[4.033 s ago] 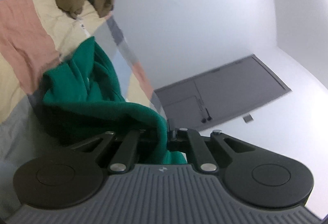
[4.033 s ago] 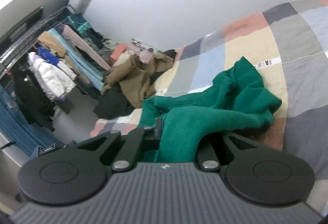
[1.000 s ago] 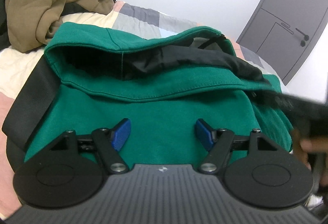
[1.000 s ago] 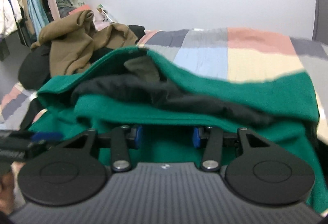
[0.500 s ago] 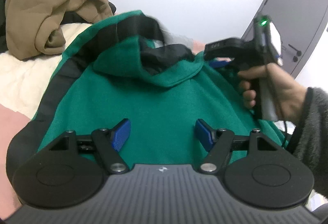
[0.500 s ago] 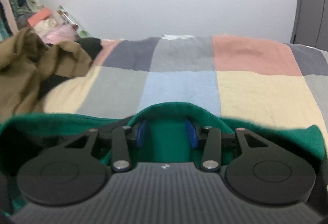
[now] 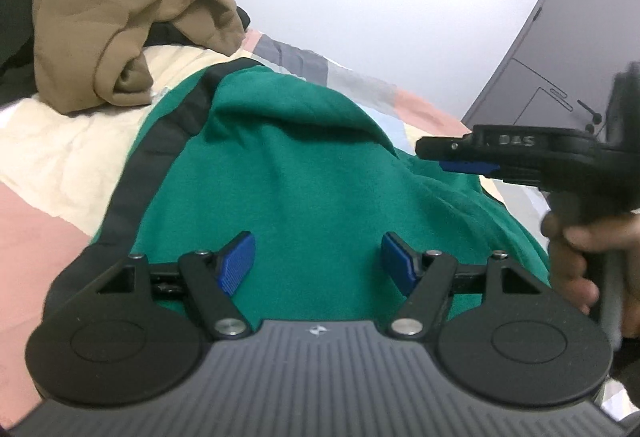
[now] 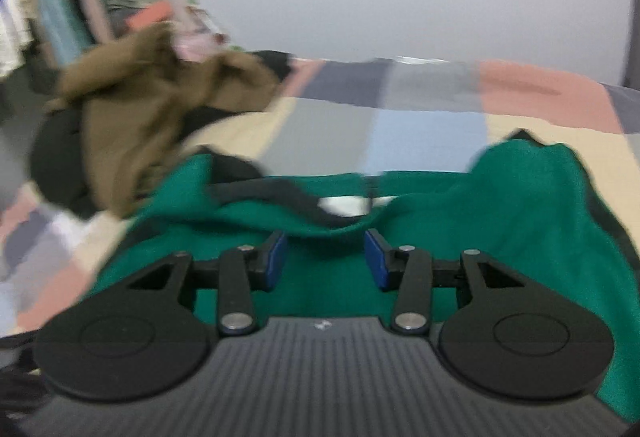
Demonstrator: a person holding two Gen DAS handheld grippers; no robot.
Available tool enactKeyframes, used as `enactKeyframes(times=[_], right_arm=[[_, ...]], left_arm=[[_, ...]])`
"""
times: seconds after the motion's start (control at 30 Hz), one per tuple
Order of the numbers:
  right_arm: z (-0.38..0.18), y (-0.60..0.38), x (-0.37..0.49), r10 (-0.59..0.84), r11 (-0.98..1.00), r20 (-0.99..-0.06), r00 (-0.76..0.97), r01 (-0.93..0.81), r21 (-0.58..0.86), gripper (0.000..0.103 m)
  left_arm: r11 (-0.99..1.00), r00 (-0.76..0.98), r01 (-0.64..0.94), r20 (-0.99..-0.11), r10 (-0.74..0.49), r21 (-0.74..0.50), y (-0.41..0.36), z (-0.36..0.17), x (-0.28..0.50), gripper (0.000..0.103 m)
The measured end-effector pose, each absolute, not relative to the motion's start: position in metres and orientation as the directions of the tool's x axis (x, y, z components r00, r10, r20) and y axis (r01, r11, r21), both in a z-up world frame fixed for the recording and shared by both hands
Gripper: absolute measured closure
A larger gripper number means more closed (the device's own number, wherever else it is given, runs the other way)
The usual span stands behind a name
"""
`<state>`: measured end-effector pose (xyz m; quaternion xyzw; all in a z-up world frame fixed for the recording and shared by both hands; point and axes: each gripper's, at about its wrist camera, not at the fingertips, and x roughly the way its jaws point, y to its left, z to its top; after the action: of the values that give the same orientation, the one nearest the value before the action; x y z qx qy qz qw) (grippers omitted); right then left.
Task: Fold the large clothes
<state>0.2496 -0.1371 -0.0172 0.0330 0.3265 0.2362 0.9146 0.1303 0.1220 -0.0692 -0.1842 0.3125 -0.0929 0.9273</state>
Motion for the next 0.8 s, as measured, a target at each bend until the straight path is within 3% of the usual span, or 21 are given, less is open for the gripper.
enactKeyframes(times=[0.13,0.3,0.53,0.8], right_arm=[[-0.015,-0.096,0.240,0.513,0.837,-0.624,0.589,-0.504,0.211,0.058],[-0.038,-0.041,0.281,0.418,0.861,-0.737,0.531,-0.491,0.134,0.056],[-0.066,-0.007,0.358,0.276,0.913,-0.763,0.585,-0.406,0.019,0.058],[-0.077,-0.016,0.379,0.297,0.933,-0.741,0.603,-0.348,0.091,0.059]], left_arm=[[0.914,0.789,0.044,-0.547,-0.278,-0.402,0.125,-0.068,0.128,0.029],[0.911,0.789,0.029,-0.550,-0.273,-0.411,0.128,-0.071,0.129,0.029],[0.908,0.797,0.034,-0.537,-0.277,-0.418,0.128,-0.074,0.129,0.029],[0.915,0.798,0.060,-0.532,-0.284,-0.398,0.128,-0.084,0.132,0.029]])
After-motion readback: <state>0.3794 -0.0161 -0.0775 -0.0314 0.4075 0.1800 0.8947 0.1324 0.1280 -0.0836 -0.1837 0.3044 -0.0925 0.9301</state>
